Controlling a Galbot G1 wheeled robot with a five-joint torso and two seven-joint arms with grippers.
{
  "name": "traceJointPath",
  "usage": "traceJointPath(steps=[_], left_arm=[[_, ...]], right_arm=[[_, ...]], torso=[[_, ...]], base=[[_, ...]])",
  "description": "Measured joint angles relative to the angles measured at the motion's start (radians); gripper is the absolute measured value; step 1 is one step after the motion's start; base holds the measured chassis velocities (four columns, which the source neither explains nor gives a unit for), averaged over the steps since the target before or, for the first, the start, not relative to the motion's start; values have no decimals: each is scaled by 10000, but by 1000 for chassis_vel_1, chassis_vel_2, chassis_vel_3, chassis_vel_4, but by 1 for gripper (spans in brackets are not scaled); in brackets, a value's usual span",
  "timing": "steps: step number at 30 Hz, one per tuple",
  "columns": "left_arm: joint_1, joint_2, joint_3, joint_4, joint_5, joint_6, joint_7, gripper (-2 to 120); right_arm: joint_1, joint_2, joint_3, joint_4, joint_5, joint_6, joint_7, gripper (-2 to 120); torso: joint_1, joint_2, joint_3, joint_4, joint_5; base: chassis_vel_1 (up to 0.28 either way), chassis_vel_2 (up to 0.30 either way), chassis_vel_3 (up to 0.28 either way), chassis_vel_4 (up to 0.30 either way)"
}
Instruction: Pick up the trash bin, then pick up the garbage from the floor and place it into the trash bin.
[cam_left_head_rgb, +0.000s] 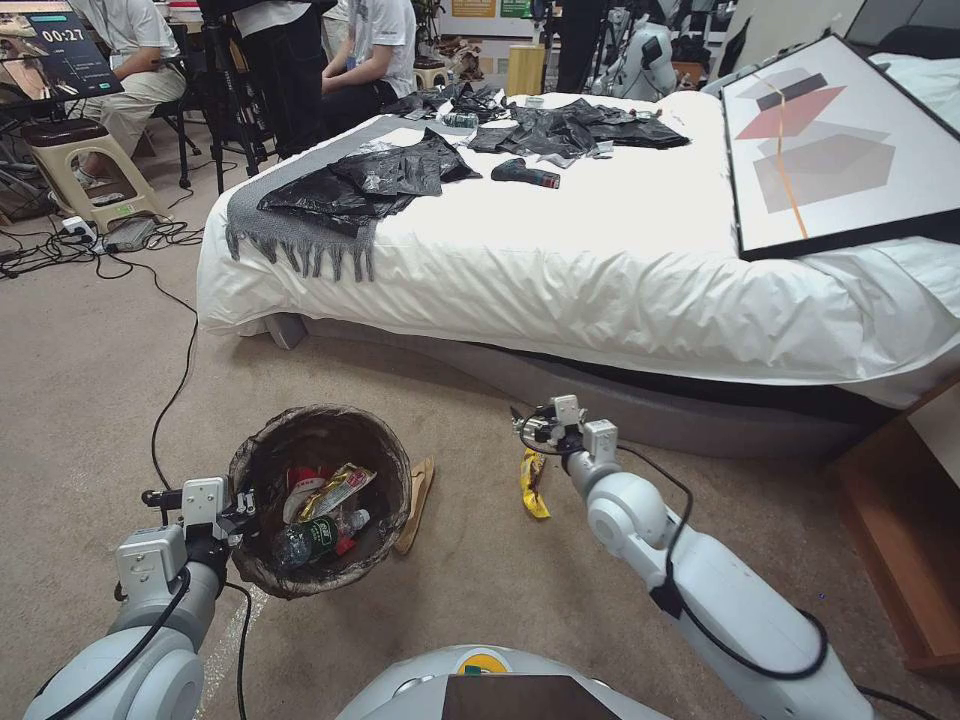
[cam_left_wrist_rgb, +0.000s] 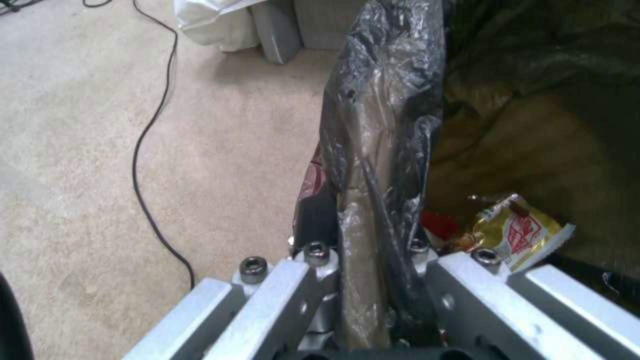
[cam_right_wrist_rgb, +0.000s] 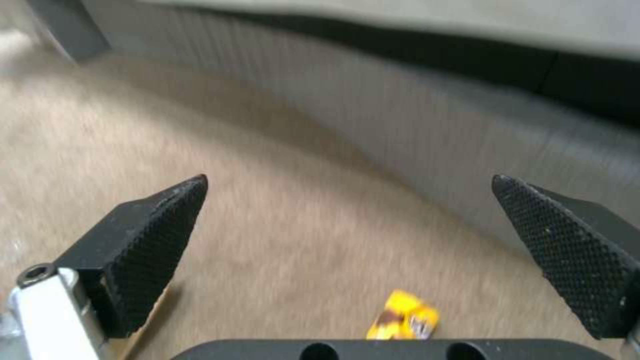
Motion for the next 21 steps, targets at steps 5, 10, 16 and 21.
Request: traceJointPath(steps=[5,10,16,21], left_arm=[[26,13,86,0,-1,27,-53,3],[10,32,157,0,-5,35,-78,3],[-16,53,211,0,-10,35,-79,3],[-47,32,282,0,20,35,-79,3]], right_arm=[[495,111,-365,-831,639,-486,162,100],[919,279,-585,-1731,1504,-850,254,100],[1220,457,-764,-2342,1972,-1017,391,100],[1424,711,-976,-2971,2022,-1026,524,100]], torso=[[0,0,0,-1,0],[-1,0,0,-2,0],[-1,0,-1,-1,0],[-1,0,-1,-2,0]], base=[[0,0,0,0],[0,0,0,0],[0,0,0,0],[0,0,0,0]])
